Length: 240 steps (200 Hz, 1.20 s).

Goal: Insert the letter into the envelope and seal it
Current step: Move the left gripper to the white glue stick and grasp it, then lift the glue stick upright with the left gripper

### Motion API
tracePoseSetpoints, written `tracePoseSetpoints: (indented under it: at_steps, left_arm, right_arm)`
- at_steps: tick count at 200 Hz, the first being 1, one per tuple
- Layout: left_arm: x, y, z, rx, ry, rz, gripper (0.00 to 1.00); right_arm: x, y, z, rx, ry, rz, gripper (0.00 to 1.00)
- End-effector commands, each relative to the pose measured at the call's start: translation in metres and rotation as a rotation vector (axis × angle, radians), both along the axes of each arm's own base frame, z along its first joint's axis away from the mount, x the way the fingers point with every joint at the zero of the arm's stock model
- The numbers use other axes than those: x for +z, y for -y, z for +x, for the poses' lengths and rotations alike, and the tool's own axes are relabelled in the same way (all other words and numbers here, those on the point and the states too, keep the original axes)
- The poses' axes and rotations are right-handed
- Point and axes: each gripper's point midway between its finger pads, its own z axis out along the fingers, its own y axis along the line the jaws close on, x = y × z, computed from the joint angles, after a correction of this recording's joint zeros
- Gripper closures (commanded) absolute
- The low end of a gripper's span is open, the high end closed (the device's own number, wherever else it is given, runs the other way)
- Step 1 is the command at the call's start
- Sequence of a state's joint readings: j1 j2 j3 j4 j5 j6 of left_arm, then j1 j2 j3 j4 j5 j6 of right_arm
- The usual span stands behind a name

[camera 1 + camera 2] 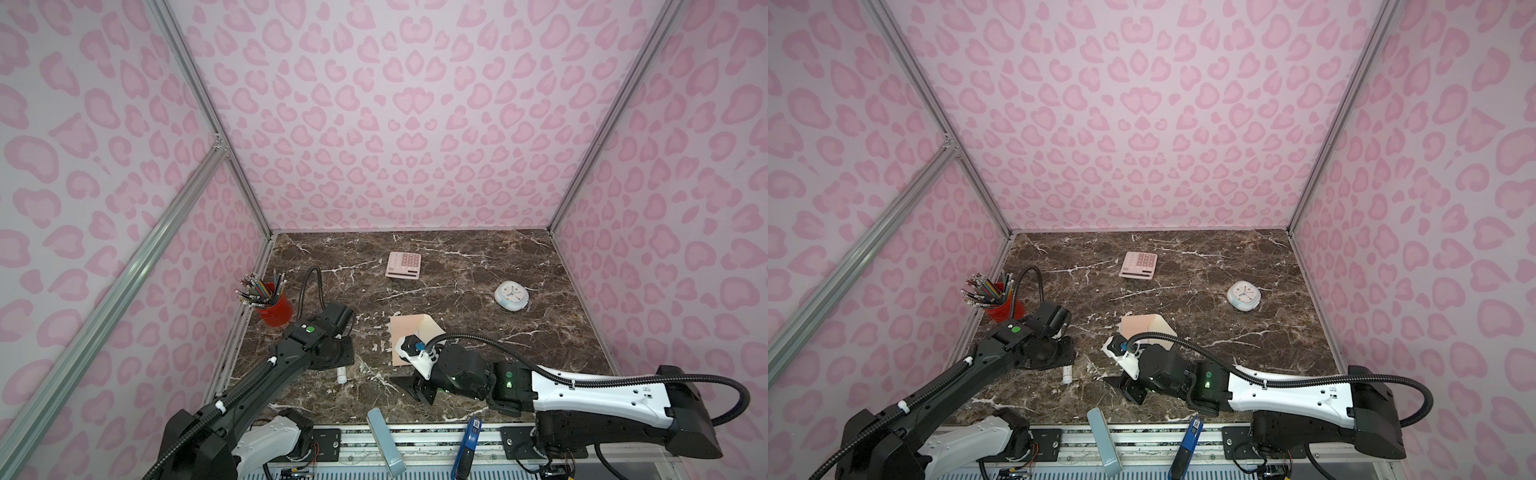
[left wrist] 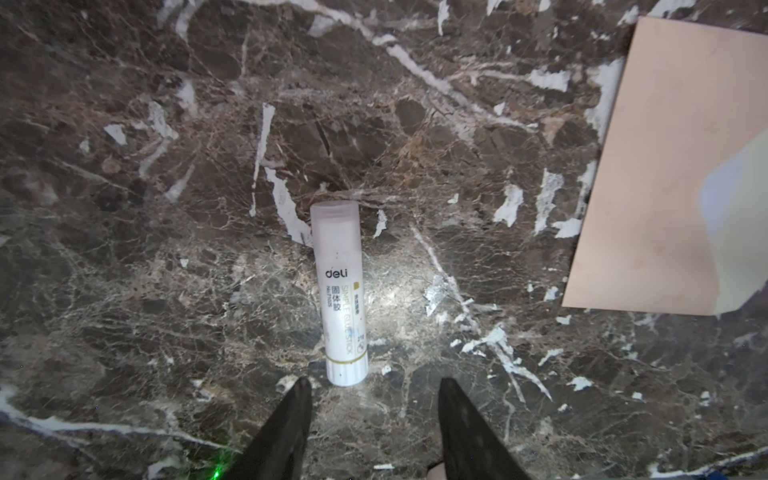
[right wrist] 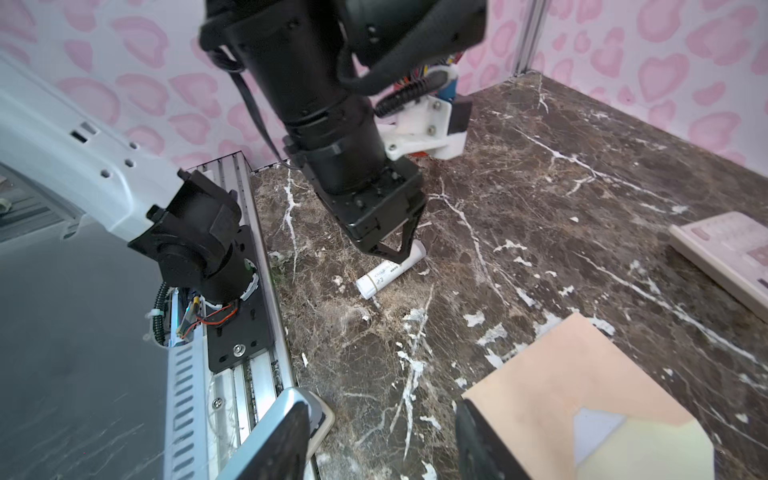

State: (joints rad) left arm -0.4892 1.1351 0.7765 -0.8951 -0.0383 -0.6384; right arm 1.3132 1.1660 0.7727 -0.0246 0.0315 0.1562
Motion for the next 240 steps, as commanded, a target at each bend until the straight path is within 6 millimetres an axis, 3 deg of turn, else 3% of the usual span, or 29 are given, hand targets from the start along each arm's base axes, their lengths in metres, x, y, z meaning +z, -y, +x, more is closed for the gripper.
tracePoseSetpoints:
  at_steps: [1, 80, 174, 200, 206, 240]
  left_arm:
    - [-0.009, -0.006, -0.001, 0.014, -0.033, 0.031, 0.46]
    - [-0.050, -0.006, 0.004, 0.021, -0.145, 0.049, 0.48]
    - [-0.058, -0.011, 0.010, 0.010, -0.174, 0.062, 0.62]
    - [-0.059, -0.011, 0.011, 0.003, -0.180, 0.057, 0.62]
    - [-0.059, -0.011, 0.012, 0.001, -0.179, 0.056, 0.67]
    - [-0.062, -0.008, 0.011, -0.026, -0.209, 0.048, 0.70]
  right_arm:
    - [0.003, -0.005, 0.001, 0.011, 0.077, 0.019, 0.43]
    - [-0.021, 0.004, 0.002, 0.025, 0.132, -0.055, 0.44]
    - [-0.027, 0.024, 0.019, -0.058, 0.135, -0.082, 0.44]
    - [-0.028, 0.026, 0.022, -0.064, 0.134, -0.083, 0.44]
    - [-0.027, 0.026, 0.023, -0.066, 0.135, -0.081, 0.44]
    - [-0.028, 0.025, 0.027, -0.078, 0.132, -0.072, 0.44]
